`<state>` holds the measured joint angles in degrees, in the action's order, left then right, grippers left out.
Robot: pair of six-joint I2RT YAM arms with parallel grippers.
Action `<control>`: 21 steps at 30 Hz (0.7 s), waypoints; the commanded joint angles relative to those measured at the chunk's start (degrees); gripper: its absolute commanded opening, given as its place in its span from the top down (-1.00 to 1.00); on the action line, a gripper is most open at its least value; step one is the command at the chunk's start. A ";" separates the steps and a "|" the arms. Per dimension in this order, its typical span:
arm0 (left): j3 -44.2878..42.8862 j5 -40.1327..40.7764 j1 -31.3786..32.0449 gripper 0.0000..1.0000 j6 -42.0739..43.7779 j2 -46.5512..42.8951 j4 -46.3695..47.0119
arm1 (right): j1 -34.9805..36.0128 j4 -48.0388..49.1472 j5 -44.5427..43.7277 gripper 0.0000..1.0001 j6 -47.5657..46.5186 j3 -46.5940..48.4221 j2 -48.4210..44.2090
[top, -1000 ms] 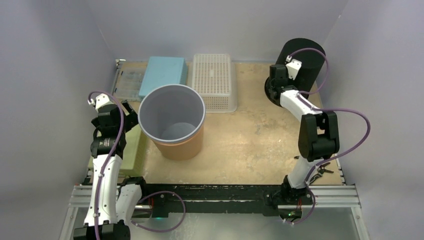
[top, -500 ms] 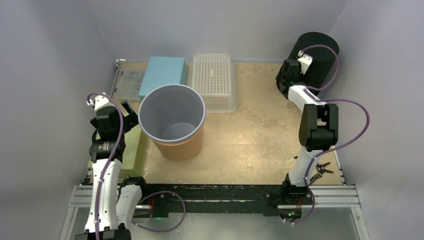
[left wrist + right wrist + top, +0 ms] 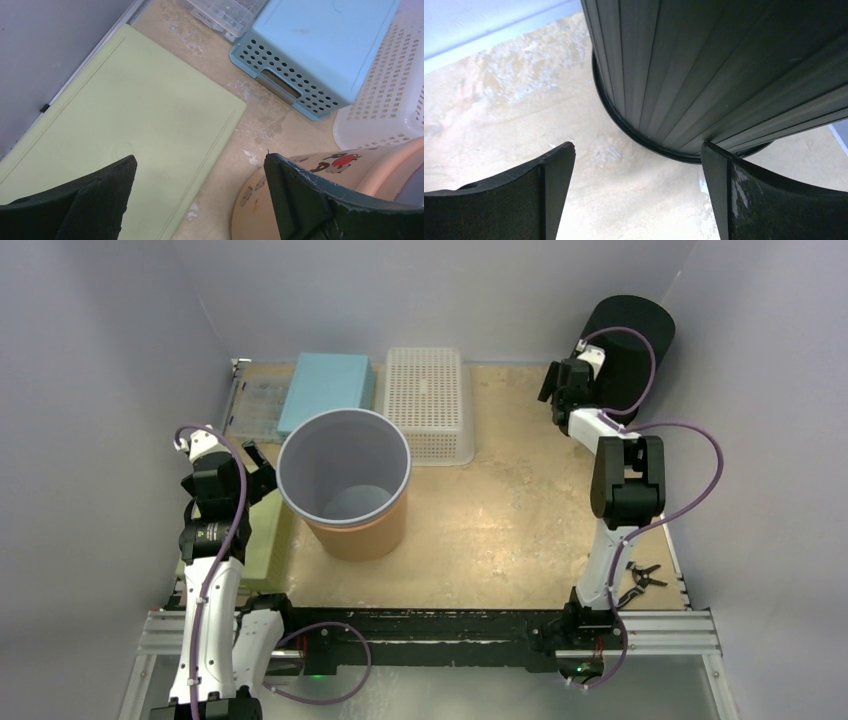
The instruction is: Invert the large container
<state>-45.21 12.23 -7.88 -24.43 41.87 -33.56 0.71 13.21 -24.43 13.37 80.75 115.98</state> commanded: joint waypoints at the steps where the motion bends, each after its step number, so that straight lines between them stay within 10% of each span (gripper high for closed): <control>1: -0.05 -1.24 -0.21 -0.97 0.69 -0.42 2.54 | 0.04 2.41 3.49 -0.94 0.81 1.98 -3.10; 21: 0.07 -1.33 -0.21 -0.97 0.62 -4.42 3.11 | 3.11 1.23 46.35 -0.93 16.17 -26.94 -35.16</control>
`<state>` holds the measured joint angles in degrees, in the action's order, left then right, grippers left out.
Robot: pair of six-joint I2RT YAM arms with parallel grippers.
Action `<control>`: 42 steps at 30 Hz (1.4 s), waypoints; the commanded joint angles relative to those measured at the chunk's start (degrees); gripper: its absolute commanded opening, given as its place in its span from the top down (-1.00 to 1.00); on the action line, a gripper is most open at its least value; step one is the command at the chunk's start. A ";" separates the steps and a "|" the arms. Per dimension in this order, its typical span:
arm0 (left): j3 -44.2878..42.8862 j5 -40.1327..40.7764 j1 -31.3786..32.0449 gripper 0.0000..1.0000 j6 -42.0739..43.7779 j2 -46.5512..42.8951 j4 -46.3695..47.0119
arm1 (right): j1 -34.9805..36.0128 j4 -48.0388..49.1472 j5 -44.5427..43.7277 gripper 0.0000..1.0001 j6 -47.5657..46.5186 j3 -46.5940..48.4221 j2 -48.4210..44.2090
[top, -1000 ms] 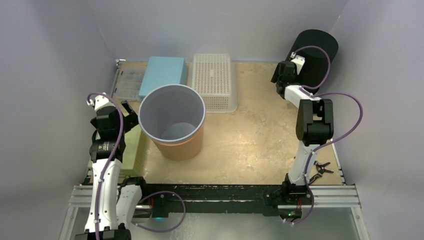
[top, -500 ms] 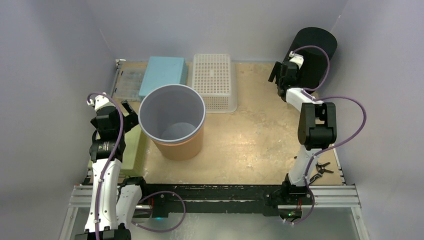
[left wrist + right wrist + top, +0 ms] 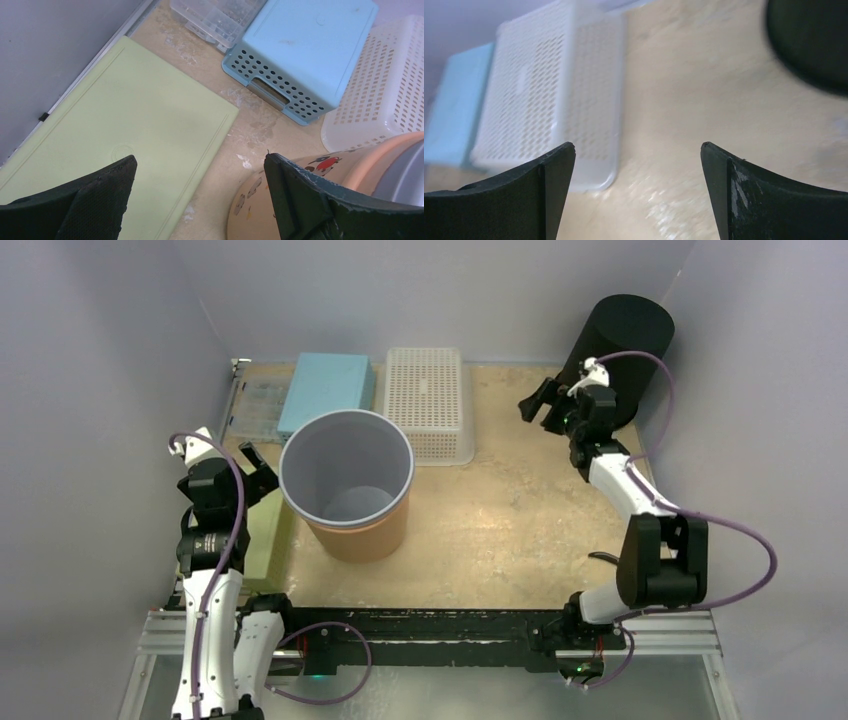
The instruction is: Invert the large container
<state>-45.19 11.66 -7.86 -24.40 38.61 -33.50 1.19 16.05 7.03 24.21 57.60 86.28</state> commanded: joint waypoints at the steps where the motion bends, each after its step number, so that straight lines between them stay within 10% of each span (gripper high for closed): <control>1: 0.04 -0.83 -0.23 -0.97 0.59 -1.24 2.99 | 4.25 -2.21 15.92 -0.93 5.95 -4.80 -7.48; 13: 0.10 -1.52 -0.28 -0.96 0.67 -1.64 3.09 | 19.60 -6.05 22.69 -0.94 16.27 -8.30 -25.08; 42: 0.19 -1.99 -0.23 -0.96 0.83 -1.21 2.89 | 41.36 -13.89 17.05 -0.47 11.43 8.03 -13.80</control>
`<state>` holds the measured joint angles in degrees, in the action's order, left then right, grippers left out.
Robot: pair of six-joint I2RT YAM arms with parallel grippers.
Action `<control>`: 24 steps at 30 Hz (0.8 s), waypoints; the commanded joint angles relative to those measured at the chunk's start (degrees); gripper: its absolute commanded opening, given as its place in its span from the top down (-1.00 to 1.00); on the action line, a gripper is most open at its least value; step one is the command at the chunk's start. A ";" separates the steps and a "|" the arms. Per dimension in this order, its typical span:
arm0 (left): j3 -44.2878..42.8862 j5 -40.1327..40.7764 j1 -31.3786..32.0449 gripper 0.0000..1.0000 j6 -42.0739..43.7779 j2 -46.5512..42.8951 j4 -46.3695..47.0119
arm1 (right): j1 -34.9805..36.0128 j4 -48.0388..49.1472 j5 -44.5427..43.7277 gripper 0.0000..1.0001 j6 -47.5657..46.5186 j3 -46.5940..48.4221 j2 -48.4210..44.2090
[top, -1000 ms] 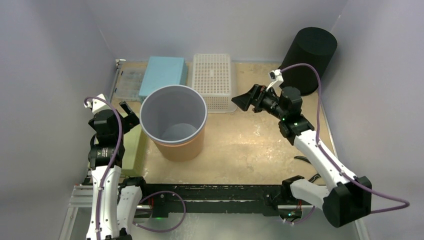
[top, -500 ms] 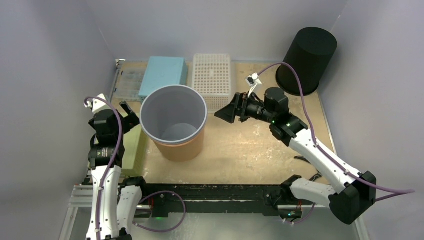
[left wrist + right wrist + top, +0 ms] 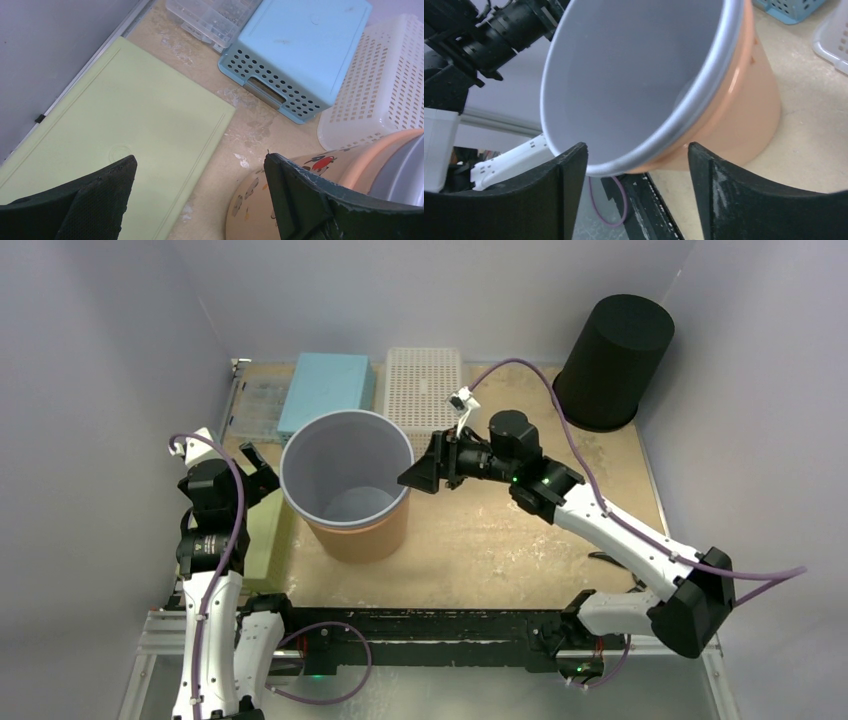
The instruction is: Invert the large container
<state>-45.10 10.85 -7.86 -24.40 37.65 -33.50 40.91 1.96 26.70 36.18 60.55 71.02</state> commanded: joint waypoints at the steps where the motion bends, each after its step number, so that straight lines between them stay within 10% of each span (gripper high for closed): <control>1: 0.15 -1.25 -0.23 -0.96 0.80 -0.26 2.83 | 2.37 -0.97 -4.16 -0.41 -0.69 6.11 2.30; 12: 0.19 -0.62 -0.23 -0.94 0.83 -0.54 2.63 | 4.26 -14.70 -15.45 0.21 -1.46 15.32 10.24; 17: 0.45 -2.43 -0.21 -0.94 1.27 -0.37 3.29 | 5.13 -17.93 -21.83 0.78 -1.44 17.85 9.12; 24: 0.41 -3.29 -0.24 -0.94 1.42 -0.47 3.44 | 5.15 -23.78 -31.94 1.00 -1.48 19.19 5.31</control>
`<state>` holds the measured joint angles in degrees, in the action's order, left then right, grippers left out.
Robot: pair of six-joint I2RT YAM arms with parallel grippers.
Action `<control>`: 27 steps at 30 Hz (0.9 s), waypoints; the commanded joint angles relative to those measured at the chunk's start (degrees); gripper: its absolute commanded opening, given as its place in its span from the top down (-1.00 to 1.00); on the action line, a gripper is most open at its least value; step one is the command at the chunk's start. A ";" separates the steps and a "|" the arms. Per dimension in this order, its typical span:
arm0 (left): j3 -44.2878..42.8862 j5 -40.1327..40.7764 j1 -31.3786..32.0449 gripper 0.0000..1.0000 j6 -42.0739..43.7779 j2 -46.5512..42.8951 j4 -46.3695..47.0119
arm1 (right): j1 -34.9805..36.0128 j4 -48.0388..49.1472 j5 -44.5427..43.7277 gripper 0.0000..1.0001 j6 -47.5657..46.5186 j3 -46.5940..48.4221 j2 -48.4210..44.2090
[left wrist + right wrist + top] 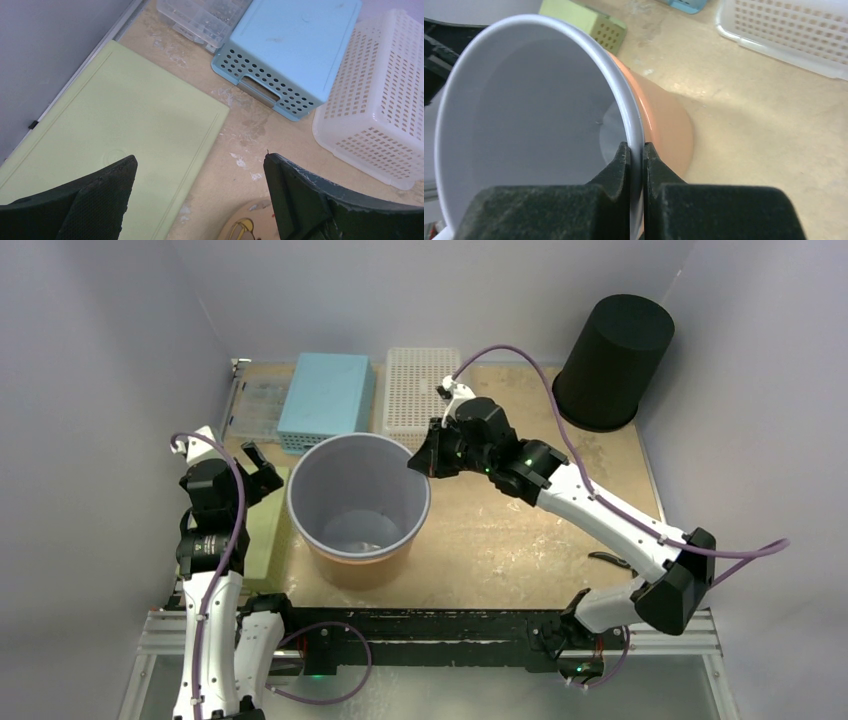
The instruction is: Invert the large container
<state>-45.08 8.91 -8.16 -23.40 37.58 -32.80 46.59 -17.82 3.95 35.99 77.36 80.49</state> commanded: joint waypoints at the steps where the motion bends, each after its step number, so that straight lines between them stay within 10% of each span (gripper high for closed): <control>1: 0.42 -1.28 0.08 -0.94 0.41 -0.56 2.76 | -0.53 -4.57 -10.02 1.00 -1.19 2.24 -4.72; 13: 0.85 -5.74 0.09 -0.94 1.34 -0.19 4.27 | -0.97 -8.37 -22.20 1.00 1.12 0.15 -9.99; 27: -1.03 -31.01 0.08 -0.89 -12.37 -0.08 6.73 | -12.75 -2.65 -8.38 1.00 5.65 -4.91 -14.41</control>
<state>-43.86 -12.36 -8.16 -27.92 42.85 -28.71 33.58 -24.58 -5.61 40.64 69.41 66.13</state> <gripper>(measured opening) 0.939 0.046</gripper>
